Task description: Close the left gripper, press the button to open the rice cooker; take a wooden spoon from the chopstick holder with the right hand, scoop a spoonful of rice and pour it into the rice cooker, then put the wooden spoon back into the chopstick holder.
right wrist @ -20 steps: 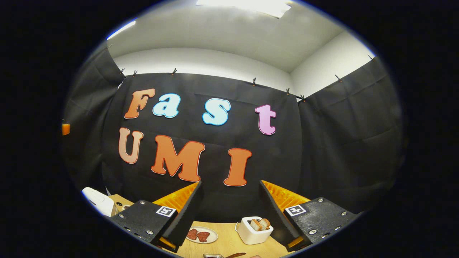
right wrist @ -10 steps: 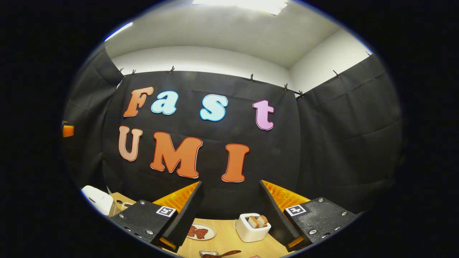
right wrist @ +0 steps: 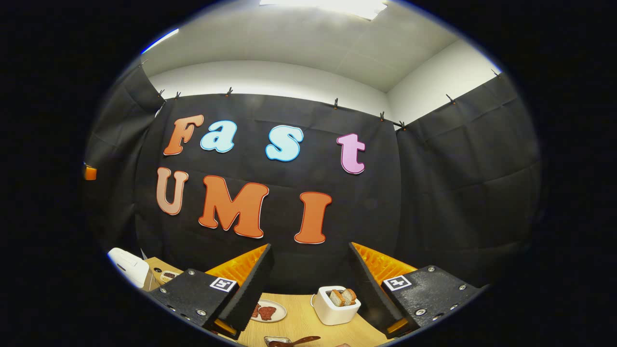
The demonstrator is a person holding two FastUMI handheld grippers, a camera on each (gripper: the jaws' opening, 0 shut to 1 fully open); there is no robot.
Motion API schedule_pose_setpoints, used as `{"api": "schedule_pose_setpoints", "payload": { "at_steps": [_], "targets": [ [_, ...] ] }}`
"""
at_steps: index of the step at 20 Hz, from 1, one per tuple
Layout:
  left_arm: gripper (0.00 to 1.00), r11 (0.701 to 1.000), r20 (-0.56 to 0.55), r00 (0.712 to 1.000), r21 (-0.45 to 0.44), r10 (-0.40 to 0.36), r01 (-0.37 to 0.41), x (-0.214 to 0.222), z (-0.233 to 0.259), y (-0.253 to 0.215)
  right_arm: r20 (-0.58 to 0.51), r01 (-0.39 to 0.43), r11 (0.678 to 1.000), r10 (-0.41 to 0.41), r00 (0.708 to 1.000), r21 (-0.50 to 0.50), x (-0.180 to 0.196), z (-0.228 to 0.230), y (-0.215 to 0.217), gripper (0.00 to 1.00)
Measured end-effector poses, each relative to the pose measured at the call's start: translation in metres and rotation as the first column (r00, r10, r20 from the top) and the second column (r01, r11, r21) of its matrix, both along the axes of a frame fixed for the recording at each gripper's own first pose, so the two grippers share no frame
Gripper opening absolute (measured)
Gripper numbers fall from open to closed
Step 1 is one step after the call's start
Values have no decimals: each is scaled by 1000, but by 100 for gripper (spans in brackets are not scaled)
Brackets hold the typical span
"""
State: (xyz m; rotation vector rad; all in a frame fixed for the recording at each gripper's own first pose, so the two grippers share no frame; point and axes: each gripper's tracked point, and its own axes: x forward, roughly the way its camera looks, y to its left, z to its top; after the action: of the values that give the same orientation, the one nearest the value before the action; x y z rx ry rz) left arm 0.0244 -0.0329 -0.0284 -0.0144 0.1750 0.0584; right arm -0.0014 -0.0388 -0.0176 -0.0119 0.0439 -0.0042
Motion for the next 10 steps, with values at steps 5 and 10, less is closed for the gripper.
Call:
{"api": "schedule_pose_setpoints", "payload": {
  "at_steps": [5,10],
  "targets": [
    [6,992,-237,971,-123,-16,-13,24,-56,11,-18,26,1000,-26,999,-8,-3,-5,-7,95],
    [5,980,-585,811,-169,-18,-100,15,-157,31,-65,64,997,-66,996,-34,-15,-19,-16,93]
  ]
}}
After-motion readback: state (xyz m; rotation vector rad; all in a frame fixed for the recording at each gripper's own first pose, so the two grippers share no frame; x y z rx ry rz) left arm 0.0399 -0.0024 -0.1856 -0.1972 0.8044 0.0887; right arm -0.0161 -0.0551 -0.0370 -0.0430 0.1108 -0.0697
